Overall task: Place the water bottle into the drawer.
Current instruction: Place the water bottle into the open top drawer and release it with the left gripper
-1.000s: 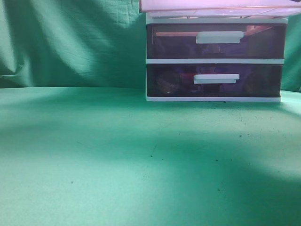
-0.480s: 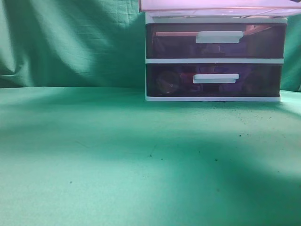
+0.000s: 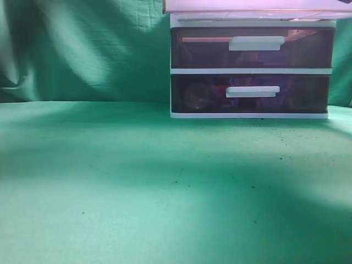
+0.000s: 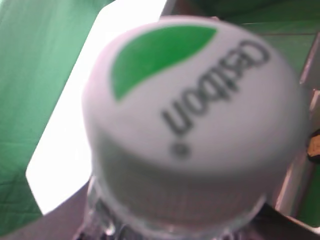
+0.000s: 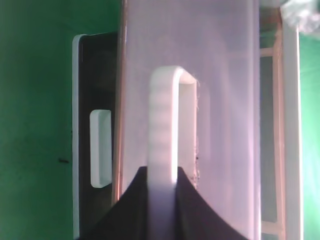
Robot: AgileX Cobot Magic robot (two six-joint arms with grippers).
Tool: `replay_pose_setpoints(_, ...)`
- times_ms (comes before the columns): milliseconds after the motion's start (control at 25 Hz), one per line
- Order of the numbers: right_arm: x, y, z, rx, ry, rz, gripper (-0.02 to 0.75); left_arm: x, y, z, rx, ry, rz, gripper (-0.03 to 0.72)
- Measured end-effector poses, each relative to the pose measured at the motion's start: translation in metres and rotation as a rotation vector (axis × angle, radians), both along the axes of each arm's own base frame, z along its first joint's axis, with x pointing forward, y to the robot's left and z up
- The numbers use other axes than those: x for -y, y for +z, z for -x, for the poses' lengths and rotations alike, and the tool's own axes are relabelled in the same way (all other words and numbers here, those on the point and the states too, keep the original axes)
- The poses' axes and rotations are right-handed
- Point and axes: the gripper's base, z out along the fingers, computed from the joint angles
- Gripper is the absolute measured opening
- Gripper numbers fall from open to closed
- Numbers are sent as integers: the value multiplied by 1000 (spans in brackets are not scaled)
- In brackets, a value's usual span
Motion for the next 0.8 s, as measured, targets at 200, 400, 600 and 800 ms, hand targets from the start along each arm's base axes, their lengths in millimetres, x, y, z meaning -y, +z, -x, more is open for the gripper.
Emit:
replay_pose_setpoints(200, 1, -1, 0, -14, -8, -3, 79, 15, -27, -17, 8, 34, -3, 307)
replay_pose_setpoints(400, 0, -3, 1, -32, -16, -6, 79, 12, -43, -43, 49, 123, 47, 307)
replay_pose_setpoints(600, 0, -3, 1, -39, -20, -8, 79, 9, -60, -61, 20, 162, 87, 307)
replay_pose_setpoints(800, 0, -3, 1, -44, -23, -11, 79, 12, -75, -71, 15, 152, 88, 307)
